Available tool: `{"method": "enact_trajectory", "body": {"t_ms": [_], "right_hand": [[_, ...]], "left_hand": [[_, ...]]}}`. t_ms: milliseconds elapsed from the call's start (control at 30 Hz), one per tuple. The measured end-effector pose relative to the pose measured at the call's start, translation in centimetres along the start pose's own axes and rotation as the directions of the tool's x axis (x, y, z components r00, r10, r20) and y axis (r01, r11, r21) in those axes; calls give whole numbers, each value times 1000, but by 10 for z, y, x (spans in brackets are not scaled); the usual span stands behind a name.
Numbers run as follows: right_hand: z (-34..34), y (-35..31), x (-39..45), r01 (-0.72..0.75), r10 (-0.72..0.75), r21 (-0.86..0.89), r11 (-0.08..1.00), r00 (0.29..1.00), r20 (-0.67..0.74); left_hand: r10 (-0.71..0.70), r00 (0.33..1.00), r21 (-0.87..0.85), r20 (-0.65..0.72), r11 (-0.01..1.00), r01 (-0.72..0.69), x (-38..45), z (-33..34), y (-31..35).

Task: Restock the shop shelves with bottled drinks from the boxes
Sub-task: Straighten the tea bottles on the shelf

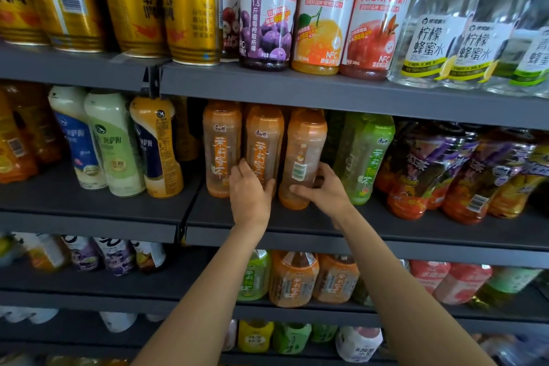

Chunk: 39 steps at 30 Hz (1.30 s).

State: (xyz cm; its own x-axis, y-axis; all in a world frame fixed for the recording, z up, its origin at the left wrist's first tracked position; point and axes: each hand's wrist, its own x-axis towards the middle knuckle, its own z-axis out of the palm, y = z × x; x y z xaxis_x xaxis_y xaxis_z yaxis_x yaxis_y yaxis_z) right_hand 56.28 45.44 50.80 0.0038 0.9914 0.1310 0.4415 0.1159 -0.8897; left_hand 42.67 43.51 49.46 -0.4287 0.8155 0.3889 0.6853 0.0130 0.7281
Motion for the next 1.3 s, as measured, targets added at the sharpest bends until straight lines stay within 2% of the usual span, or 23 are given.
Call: {"method": "enact_trajectory", "body": {"t_ms": [100, 200, 267, 333, 400, 433, 500, 600, 700, 933, 1133, 1233, 1300], "right_hand": [[18, -2, -5, -12, -36, -231, 973, 978, -204], [33, -9, -13, -169, 26, -322, 932, 914, -405], [37, -11, -15, -173, 10, -323, 931, 894, -449], [36, -10, -16, -44, -21, -153, 987, 915, -402], [30, -7, -19, 68, -55, 35, 997, 959, -277], [25, -6, -22, 94, -81, 51, 994, 974, -214], [20, -3, -24, 129, -130, -17, 992, 980, -153], [25, -2, -21, 151, -170, -95, 984, 955, -241], [30, -4, -15, 110, -139, -119, 987, 952, -272], [28, -8, -9, 81, -127, -195, 977, 964, -235], [22, -13, -8, 26, -52, -152, 988, 984, -170], [20, -8, -14, 12, -34, -98, 995, 974, -223], [22, -6, -17, 36, -59, -93, 995, 964, -260]], "left_hand": [[2, 1000, 0, -5, 1000, -2, 1, 1, 1], [-12, 1000, -8, -4, 1000, 12, -1, -1, 3], [-17, 1000, -8, -15, 1000, 17, -3, -3, 2], [-14, 1000, -9, -26, 1000, 14, -5, -3, 2], [-13, 999, -14, -31, 1000, 13, -4, -3, 2], [-17, 999, -15, -32, 1000, 16, -4, -2, 3], [-26, 999, -13, -35, 1000, 26, -5, -1, 3], [-22, 999, -2, -45, 1000, 22, -7, 0, 4], [-9, 999, 23, -43, 1000, 10, -8, 0, 5], [-35, 997, 29, -70, 999, 37, -9, 2, 7], [-16, 998, -40, -62, 999, 14, -13, -5, 4], [78, 976, -130, -202, 986, -106, -19, -18, -9], [61, 954, -154, -295, 982, -111, -15, -29, -20]]}}
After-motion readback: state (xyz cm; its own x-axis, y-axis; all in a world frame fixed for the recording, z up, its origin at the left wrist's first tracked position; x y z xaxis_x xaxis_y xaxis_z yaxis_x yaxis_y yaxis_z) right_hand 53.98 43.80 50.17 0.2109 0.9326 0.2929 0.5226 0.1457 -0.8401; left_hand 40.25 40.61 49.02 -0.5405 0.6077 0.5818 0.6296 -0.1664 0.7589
